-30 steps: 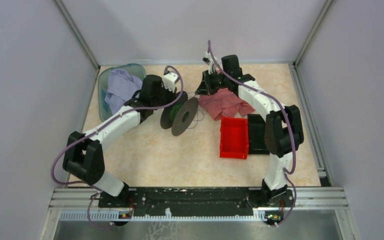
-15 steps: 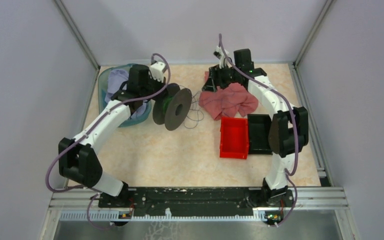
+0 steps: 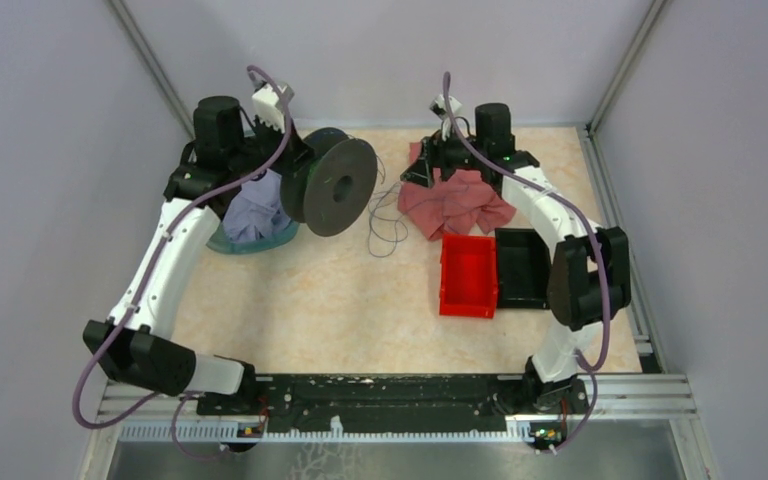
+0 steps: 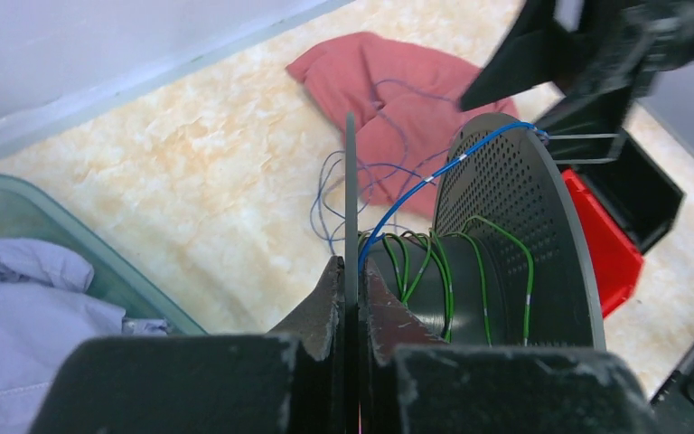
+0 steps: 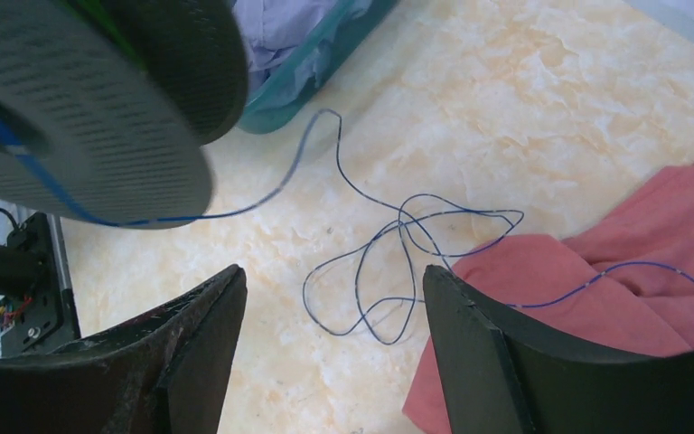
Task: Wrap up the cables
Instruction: Wrap the cable around the cable reel.
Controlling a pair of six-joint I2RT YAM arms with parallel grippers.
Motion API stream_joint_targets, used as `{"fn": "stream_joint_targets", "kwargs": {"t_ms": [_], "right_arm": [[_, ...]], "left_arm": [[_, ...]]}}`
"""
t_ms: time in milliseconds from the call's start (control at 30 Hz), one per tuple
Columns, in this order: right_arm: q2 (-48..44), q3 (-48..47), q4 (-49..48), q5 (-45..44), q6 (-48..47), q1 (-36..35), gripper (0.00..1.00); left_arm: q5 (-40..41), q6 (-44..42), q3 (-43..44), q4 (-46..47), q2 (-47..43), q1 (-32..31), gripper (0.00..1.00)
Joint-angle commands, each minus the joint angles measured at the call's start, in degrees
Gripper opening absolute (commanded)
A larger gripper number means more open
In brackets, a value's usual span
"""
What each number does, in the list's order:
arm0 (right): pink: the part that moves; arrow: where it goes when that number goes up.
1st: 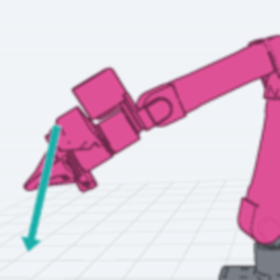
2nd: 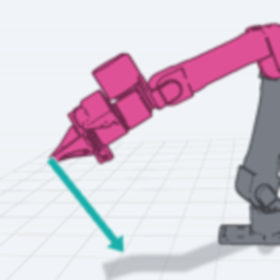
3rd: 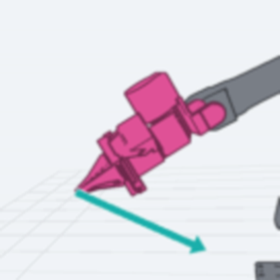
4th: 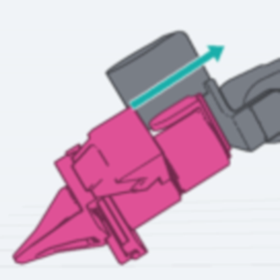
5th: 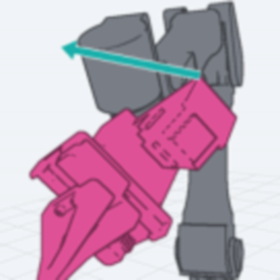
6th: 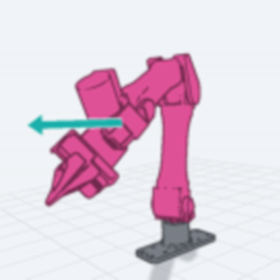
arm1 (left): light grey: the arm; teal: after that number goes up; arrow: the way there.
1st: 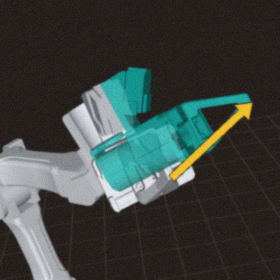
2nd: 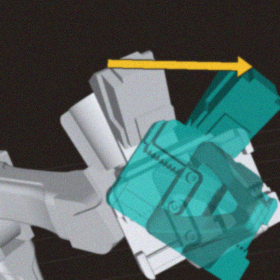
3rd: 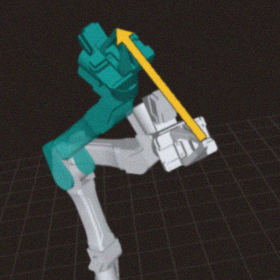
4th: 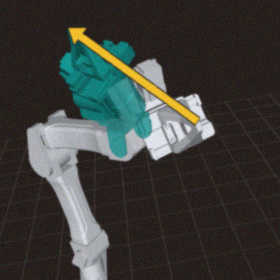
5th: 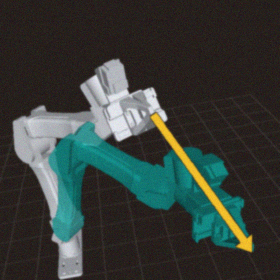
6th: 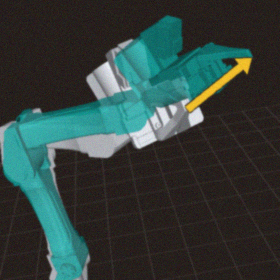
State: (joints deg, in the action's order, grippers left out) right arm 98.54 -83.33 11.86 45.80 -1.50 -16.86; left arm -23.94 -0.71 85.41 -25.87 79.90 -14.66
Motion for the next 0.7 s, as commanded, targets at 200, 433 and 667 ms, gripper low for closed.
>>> {"fn": "stream_joint_targets", "kwargs": {"t_ms": [200,433,667], "right_arm": [[9.7,0.9,-18.2,9.0,14.2,-1.5,0.72],[13.4,-1.2,-19.8,10.8,15.7,-5.3,0.73],[14.8,0.2,-25.3,12.6,20.0,-7.2,0.72]], "left_arm": [[-14.3,3.7,3.8,-0.8,-4.7,1.7,0.01],[-18.7,6.2,3.5,0.7,-5.1,2.4,0.0],[-18.7,7.7,3.5,1.9,-5.5,3.2,0.01]]}}
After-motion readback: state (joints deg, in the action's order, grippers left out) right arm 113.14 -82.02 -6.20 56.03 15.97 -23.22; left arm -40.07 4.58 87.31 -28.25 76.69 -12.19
